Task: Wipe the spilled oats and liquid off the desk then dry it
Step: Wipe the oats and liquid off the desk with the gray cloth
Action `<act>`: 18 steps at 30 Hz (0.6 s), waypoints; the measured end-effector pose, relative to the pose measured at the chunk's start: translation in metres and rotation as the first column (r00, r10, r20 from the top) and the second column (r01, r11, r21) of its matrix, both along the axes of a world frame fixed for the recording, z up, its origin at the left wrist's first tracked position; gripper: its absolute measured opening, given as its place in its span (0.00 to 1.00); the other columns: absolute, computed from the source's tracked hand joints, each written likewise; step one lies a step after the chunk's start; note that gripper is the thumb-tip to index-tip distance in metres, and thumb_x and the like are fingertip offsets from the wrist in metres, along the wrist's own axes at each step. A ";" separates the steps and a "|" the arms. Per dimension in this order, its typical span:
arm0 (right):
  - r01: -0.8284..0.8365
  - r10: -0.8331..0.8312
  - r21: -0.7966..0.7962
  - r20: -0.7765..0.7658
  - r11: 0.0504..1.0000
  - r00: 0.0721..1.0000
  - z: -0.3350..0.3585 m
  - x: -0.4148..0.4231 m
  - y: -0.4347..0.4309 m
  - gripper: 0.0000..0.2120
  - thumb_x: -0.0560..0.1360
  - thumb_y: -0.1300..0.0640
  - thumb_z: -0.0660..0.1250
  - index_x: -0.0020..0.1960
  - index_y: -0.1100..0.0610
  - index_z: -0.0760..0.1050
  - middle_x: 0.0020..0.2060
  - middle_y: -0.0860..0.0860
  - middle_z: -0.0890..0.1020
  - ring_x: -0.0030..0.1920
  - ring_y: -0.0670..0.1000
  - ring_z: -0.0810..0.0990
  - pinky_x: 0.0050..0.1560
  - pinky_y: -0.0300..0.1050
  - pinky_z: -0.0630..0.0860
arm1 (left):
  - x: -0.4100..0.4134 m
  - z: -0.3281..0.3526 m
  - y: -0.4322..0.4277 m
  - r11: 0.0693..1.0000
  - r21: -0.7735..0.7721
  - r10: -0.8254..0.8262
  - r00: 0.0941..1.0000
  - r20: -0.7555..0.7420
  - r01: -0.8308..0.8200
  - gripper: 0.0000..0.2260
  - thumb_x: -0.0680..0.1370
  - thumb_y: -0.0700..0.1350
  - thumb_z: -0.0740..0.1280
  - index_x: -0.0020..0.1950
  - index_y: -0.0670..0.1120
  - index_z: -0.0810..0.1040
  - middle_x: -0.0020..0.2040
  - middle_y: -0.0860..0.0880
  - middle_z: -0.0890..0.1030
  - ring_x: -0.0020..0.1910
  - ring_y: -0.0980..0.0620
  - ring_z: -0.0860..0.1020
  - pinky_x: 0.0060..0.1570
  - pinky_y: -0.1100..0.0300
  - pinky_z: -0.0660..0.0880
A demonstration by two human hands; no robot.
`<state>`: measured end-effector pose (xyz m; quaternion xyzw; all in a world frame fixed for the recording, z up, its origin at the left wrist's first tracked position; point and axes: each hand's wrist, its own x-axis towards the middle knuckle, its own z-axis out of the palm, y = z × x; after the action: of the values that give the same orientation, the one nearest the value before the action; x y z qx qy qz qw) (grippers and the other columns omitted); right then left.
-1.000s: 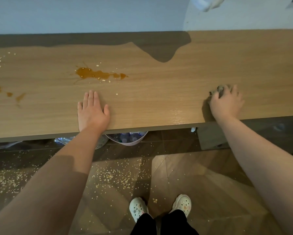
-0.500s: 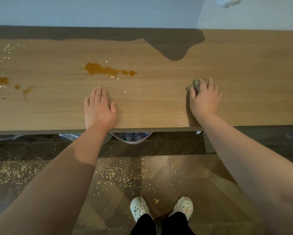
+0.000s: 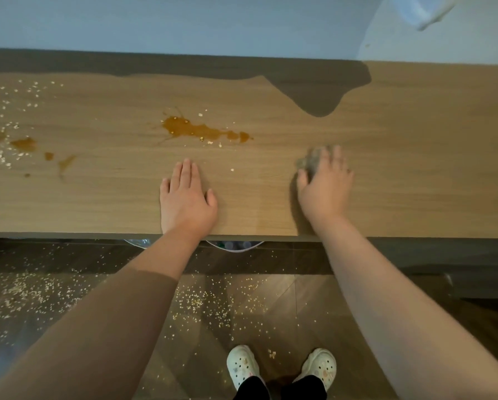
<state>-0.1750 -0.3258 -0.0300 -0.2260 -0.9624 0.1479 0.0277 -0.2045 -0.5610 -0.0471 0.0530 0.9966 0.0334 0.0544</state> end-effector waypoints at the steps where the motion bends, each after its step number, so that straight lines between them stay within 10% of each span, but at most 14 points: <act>1: -0.176 0.176 0.022 -0.005 0.984 0.984 -0.001 0.008 -0.024 0.31 0.80 0.45 0.58 0.79 0.54 0.55 0.79 0.56 0.55 0.78 0.58 0.55 0.77 0.58 0.50 | 0.000 0.000 0.000 1.000 0.008 -0.002 1.000 0.001 0.002 0.30 0.82 0.55 0.46 0.80 0.42 0.46 0.81 0.46 0.46 0.79 0.49 0.45 0.77 0.48 0.46; 4: -0.489 0.484 0.066 0.075 0.870 0.872 -0.002 0.021 -0.035 0.31 0.80 0.44 0.58 0.79 0.52 0.53 0.79 0.53 0.55 0.78 0.55 0.55 0.77 0.54 0.48 | 0.000 0.002 -0.002 1.000 0.030 -0.010 1.000 0.011 0.010 0.29 0.82 0.55 0.46 0.80 0.43 0.45 0.81 0.46 0.44 0.79 0.49 0.43 0.77 0.49 0.45; 10: 0.006 -0.006 0.009 0.076 1.000 0.997 0.000 -0.045 0.009 0.30 0.82 0.46 0.56 0.79 0.57 0.54 0.79 0.56 0.55 0.78 0.59 0.53 0.76 0.63 0.52 | -0.005 0.012 -0.029 0.879 0.475 0.071 0.997 -0.033 -0.047 0.22 0.82 0.42 0.59 0.77 0.44 0.62 0.78 0.49 0.60 0.78 0.52 0.54 0.77 0.55 0.50; 15: -0.308 0.305 0.056 0.059 0.950 0.951 -0.006 -0.031 -0.028 0.30 0.82 0.46 0.55 0.80 0.55 0.52 0.79 0.54 0.52 0.79 0.56 0.51 0.77 0.58 0.49 | -0.034 0.003 -0.075 0.979 0.113 0.170 0.985 -0.003 -0.168 0.26 0.84 0.49 0.50 0.80 0.42 0.52 0.80 0.45 0.51 0.79 0.47 0.47 0.77 0.48 0.47; 18: -0.192 0.191 0.058 0.023 0.980 0.981 -0.007 -0.052 0.004 0.29 0.82 0.48 0.56 0.79 0.57 0.55 0.78 0.57 0.56 0.78 0.57 0.54 0.76 0.60 0.50 | -0.033 -0.001 -0.074 0.977 0.042 0.210 0.977 0.024 -0.211 0.29 0.83 0.52 0.46 0.80 0.41 0.45 0.80 0.44 0.44 0.79 0.47 0.42 0.77 0.48 0.43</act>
<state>-0.2271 -0.3215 -0.0371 -0.1324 -0.9840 0.1190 0.0119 -0.2379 -0.6352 -0.0477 -0.0520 0.9950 0.0614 0.0593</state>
